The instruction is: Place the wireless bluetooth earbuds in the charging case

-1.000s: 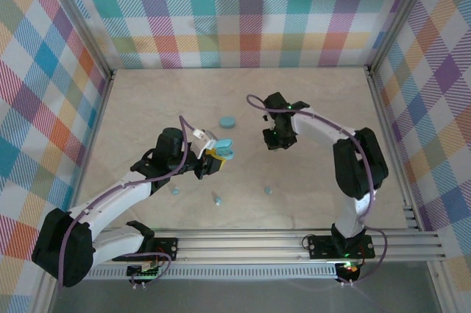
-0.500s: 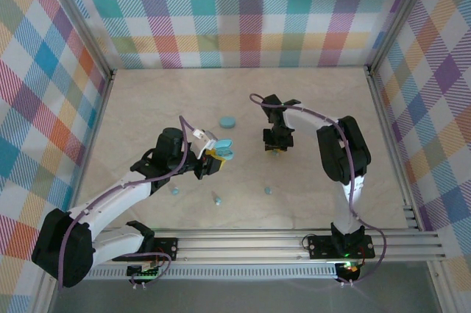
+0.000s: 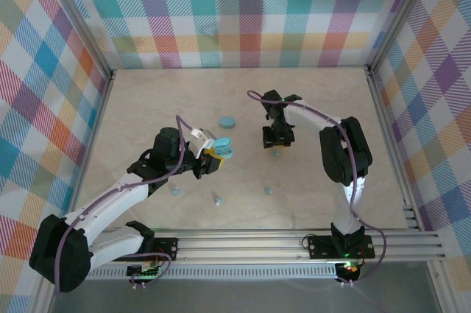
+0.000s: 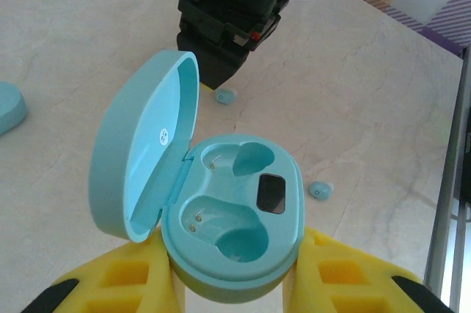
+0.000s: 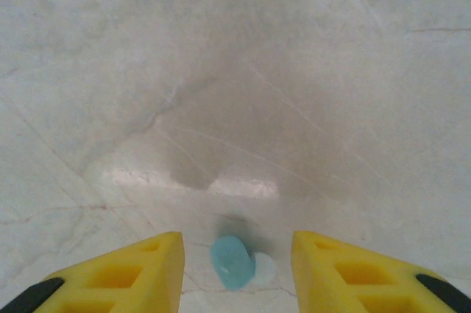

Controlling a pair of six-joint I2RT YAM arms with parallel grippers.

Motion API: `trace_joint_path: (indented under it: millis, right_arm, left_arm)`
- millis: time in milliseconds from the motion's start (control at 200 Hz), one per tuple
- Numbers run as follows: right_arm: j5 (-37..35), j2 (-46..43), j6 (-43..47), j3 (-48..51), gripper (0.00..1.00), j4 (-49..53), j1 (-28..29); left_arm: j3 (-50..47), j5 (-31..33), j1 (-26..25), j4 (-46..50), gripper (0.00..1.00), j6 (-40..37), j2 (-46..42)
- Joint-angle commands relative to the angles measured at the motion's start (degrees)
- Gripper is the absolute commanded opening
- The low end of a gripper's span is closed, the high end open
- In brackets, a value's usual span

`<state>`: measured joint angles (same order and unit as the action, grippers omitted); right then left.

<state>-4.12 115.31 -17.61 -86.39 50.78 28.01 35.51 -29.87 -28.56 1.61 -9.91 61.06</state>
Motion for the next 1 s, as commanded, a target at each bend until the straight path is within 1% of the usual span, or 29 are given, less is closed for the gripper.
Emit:
trace_joint_path:
  millis: [0,170,290,505,1000]
  right_arm:
    - [-1.17,-2.63,6.20,-1.94,0.42,3.84,-0.32]
    - [0.08,-2.45,11.87,-1.36,0.39,4.45,0.63]
    - [-2.51,-1.61,14.82,-1.36,0.38,4.57,2.17]
    - [-2.56,0.25,14.99,-2.47,0.38,4.69,3.19]
    - [-3.96,1.74,15.06,-0.05,0.38,3.19,3.46]
  left_arm:
    - [1.32,0.31,0.52,0.65,0.12,-0.37,-0.87]
    - [1.31,0.36,0.51,-0.46,0.12,-0.19,0.17]
    - [1.50,0.03,0.53,-0.75,0.12,-0.19,0.91]
    - [1.14,0.07,0.56,-0.93,0.12,0.26,0.58]
    - [0.27,0.29,0.52,-1.18,0.12,0.77,-0.31]
